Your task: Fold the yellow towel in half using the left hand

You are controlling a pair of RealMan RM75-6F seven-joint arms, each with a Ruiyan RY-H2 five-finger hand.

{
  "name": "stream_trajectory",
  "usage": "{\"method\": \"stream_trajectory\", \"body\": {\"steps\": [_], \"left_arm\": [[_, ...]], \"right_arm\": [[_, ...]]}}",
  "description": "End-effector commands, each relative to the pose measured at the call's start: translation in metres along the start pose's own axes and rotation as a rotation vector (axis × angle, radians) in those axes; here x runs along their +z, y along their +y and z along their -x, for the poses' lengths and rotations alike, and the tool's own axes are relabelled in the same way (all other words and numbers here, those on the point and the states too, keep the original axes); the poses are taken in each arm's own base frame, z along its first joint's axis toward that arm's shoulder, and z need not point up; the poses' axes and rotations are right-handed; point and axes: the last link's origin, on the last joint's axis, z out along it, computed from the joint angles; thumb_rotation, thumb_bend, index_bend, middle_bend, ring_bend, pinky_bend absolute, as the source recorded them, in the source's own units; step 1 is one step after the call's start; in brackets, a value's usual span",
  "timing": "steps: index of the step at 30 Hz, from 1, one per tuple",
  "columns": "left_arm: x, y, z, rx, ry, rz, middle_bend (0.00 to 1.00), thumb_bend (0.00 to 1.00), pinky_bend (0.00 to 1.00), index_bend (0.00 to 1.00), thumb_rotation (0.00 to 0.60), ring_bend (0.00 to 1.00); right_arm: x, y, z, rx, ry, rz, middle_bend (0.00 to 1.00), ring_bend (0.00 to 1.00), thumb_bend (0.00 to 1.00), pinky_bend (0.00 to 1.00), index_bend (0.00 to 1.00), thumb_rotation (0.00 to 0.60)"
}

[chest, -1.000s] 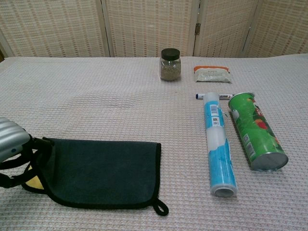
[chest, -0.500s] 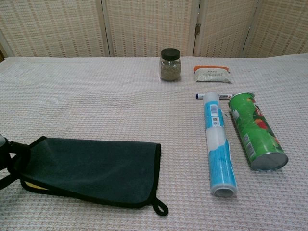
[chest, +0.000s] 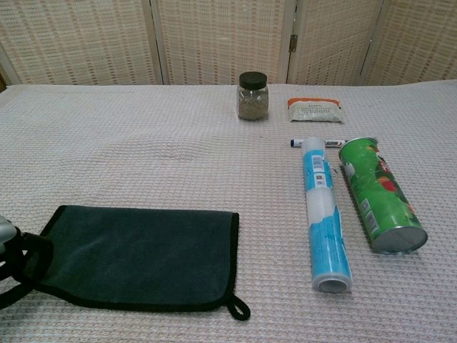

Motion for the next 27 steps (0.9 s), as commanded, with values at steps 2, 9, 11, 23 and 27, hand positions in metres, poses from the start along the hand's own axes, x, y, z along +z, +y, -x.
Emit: {"method": "stream_trajectory", "body": {"steps": [2, 9, 11, 23, 27], "left_arm": [[0.000, -0.002, -0.002, 0.004, 0.010, -0.005, 1.00, 0.47, 1.00, 0.43, 0.600, 1.00], [-0.006, -0.006, -0.009, 0.034, 0.008, -0.017, 1.00, 0.47, 1.00, 0.26, 0.600, 1.00], [-0.008, -0.007, -0.011, 0.042, 0.000, -0.022, 1.00, 0.47, 1.00, 0.25, 0.600, 1.00], [-0.028, -0.021, -0.041, 0.102, 0.036, -0.085, 1.00, 0.47, 1.00, 0.23, 0.600, 1.00], [-0.028, -0.043, -0.065, 0.078, 0.150, -0.159, 0.94, 0.47, 0.99, 0.24, 0.600, 0.97]], "right_arm": [[0.001, 0.001, 0.001, 0.000, -0.005, 0.001, 0.00, 0.00, 0.31, 0.00, 0.00, 0.600], [0.000, 0.000, 0.000, 0.000, -0.002, 0.000, 0.00, 0.00, 0.31, 0.00, 0.00, 0.600], [0.000, 0.000, 0.001, -0.001, -0.003, -0.001, 0.00, 0.00, 0.31, 0.00, 0.00, 0.600], [-0.002, -0.001, -0.001, -0.001, 0.007, -0.006, 0.00, 0.00, 0.31, 0.00, 0.00, 0.600], [-0.002, 0.000, -0.003, -0.006, 0.022, -0.003, 0.00, 0.00, 0.31, 0.00, 0.00, 0.600]]}}
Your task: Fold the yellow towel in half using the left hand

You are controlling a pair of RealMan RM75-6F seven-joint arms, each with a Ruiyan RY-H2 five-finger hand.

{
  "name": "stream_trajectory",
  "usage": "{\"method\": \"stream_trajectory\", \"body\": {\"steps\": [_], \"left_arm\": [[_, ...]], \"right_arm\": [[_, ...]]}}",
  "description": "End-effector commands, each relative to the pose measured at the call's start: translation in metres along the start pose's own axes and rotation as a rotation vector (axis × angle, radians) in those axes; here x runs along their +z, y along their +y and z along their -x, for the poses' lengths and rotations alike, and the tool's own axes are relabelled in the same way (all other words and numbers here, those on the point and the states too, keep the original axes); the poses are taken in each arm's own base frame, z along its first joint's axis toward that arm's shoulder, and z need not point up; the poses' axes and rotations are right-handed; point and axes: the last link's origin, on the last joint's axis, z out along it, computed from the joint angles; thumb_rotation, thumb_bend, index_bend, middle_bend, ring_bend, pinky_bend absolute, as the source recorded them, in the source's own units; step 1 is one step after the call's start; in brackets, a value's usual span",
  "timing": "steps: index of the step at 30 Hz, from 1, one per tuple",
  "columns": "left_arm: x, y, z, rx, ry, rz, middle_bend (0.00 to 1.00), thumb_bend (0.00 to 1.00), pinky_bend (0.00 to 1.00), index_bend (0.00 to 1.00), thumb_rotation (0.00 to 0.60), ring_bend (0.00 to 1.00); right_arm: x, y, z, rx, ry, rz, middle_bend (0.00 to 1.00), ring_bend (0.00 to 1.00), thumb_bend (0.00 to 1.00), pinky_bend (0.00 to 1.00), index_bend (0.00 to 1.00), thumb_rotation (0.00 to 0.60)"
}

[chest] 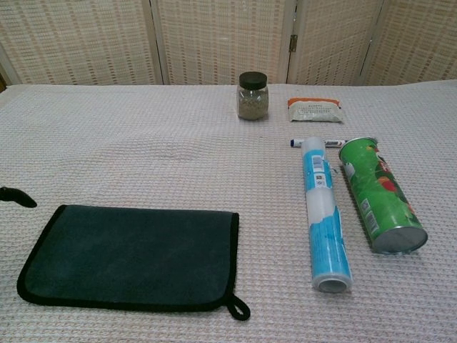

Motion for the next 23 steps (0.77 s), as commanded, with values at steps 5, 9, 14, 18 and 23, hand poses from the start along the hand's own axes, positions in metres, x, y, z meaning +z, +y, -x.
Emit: {"method": "stream_trajectory", "body": {"steps": [5, 9, 14, 18, 23], "left_arm": [[0.003, -0.041, -0.033, -0.168, 0.190, -0.122, 0.46, 0.46, 0.41, 0.24, 0.600, 0.44], [-0.007, -0.061, -0.031, -0.236, 0.199, -0.184, 0.20, 0.40, 0.08, 0.19, 0.600, 0.13], [-0.020, -0.074, -0.023, -0.229, 0.104, -0.246, 0.10, 0.33, 0.00, 0.12, 0.600, 0.03], [-0.019, -0.070, -0.024, -0.227, 0.116, -0.237, 0.07, 0.32, 0.00, 0.09, 0.600, 0.01], [-0.022, -0.068, -0.025, -0.221, 0.136, -0.222, 0.06, 0.32, 0.00, 0.09, 0.600, 0.00]], "right_arm": [[0.006, 0.003, 0.000, -0.043, 0.048, 0.033, 0.00, 0.00, 0.31, 0.00, 0.00, 0.600], [0.013, 0.007, 0.000, -0.103, 0.101, 0.086, 0.00, 0.00, 0.31, 0.00, 0.00, 0.600], [0.023, 0.013, 0.002, -0.146, 0.115, 0.148, 0.00, 0.00, 0.31, 0.00, 0.00, 0.600], [0.026, 0.010, 0.003, -0.151, 0.115, 0.135, 0.00, 0.00, 0.31, 0.00, 0.00, 0.600], [0.030, 0.009, 0.005, -0.145, 0.104, 0.127, 0.00, 0.00, 0.31, 0.00, 0.00, 0.600]]}}
